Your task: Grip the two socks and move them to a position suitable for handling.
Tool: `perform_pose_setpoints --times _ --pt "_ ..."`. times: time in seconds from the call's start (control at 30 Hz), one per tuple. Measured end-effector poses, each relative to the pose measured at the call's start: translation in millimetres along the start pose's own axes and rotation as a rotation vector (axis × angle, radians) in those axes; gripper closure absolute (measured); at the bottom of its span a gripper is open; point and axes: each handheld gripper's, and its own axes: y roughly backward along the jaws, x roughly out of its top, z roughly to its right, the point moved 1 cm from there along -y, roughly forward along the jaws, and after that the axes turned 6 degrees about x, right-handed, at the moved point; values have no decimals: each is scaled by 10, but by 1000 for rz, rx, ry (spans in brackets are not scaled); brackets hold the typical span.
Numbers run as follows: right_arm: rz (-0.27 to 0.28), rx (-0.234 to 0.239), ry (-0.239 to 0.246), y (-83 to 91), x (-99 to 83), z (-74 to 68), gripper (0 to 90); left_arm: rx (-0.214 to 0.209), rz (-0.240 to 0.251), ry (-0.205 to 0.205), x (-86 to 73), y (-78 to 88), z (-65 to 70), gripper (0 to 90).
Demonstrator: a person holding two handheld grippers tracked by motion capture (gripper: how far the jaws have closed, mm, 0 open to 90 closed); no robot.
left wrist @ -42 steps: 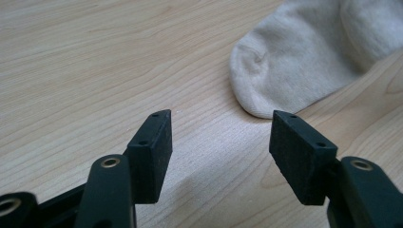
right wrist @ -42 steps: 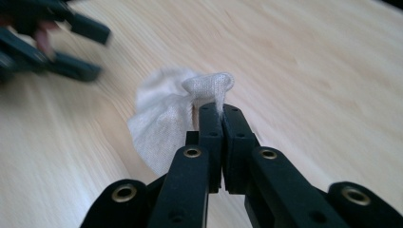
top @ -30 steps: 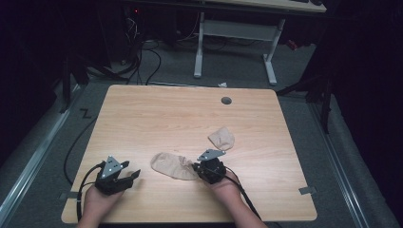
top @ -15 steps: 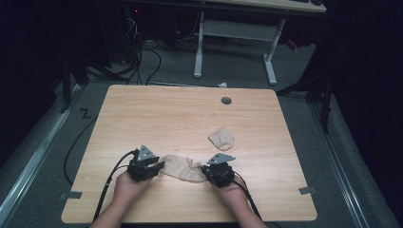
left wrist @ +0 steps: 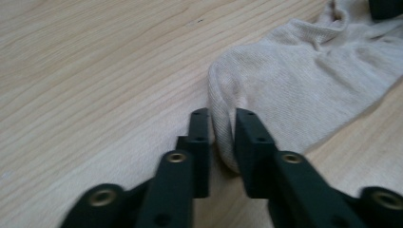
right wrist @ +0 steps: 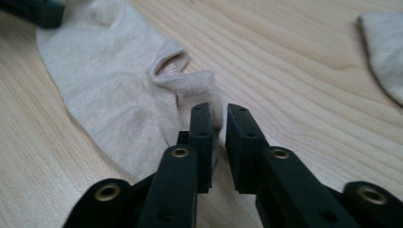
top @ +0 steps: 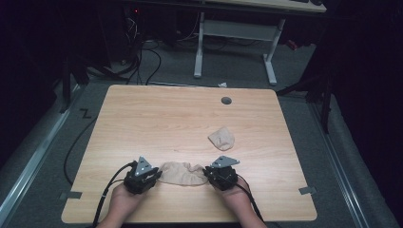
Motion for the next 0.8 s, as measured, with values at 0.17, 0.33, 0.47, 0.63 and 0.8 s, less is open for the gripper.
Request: perform_pose_setpoints --times 0.17,0.33,0.47,0.63,0.8 --pt "33 -89 -66 154 -4 226 731 51 86 29 -96 291 -108 537" --pt "34 -175 -130 178 67 508 687 123 90 106 -240 343 -417 509" --pt "36 -232 -156 155 166 673 679 122 93 121 -261 333 -469 504" --pt "35 -269 -251 59 255 977 664 114 78 82 -265 293 -417 493" --pt "-30 -275 -246 -98 252 1044 712 118 81 81 -262 292 -426 490"
